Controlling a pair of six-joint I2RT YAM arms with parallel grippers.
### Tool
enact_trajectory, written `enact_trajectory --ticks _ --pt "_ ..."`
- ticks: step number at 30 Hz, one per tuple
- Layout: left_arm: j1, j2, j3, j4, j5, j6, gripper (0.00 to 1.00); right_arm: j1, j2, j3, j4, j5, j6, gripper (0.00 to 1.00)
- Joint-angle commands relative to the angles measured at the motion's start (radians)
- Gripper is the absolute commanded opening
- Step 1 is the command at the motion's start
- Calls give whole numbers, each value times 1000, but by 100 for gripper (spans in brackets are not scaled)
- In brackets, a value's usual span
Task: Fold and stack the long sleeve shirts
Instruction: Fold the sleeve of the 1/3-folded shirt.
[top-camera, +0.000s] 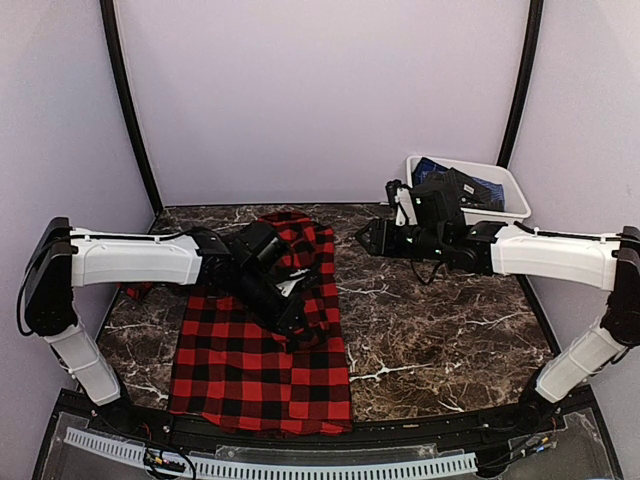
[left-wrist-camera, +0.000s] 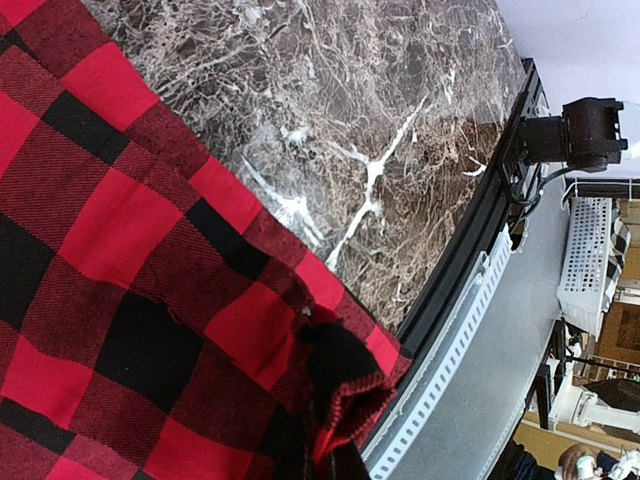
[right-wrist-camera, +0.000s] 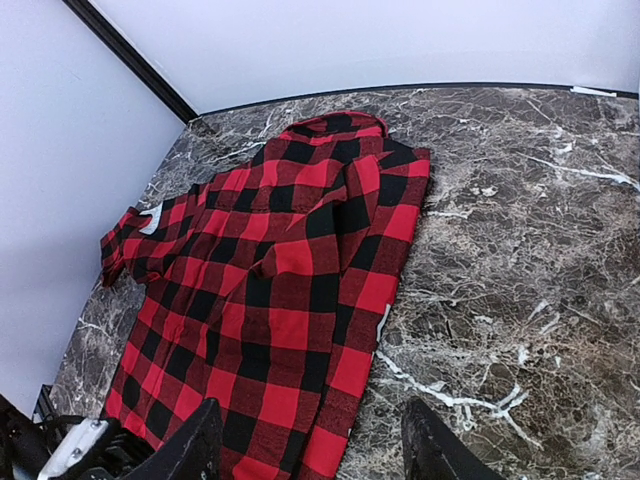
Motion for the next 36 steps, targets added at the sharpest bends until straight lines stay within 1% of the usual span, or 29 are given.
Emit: enact_trajectory --ticks 1,11,18,31,33,34,35,36 --pt "-31 17 24 5 9 -16 2 -11 -13 -9 50 -10 15 58" --pt "-90 53 36 47 15 -52 2 -11 -24 -26 56 -21 23 58" --pt "-130 64 16 82 2 -85 2 -11 -46 -56 77 -32 32 58" --pt "-164 69 -30 89 -24 -98 3 -11 -76 -116 99 -64 52 58" --pt "-164 68 -32 77 -43 -98 8 -12 -77 -122 100 -69 54 58" --pt "-164 67 -30 66 -62 -97 17 -11 -79 -125 102 -71 55 58" --pt "-164 61 -28 63 -75 -100 21 -10 -79 -128 102 -72 56 58" --pt "-164 56 -28 61 -105 -102 29 -10 -81 -131 103 -73 57 58"
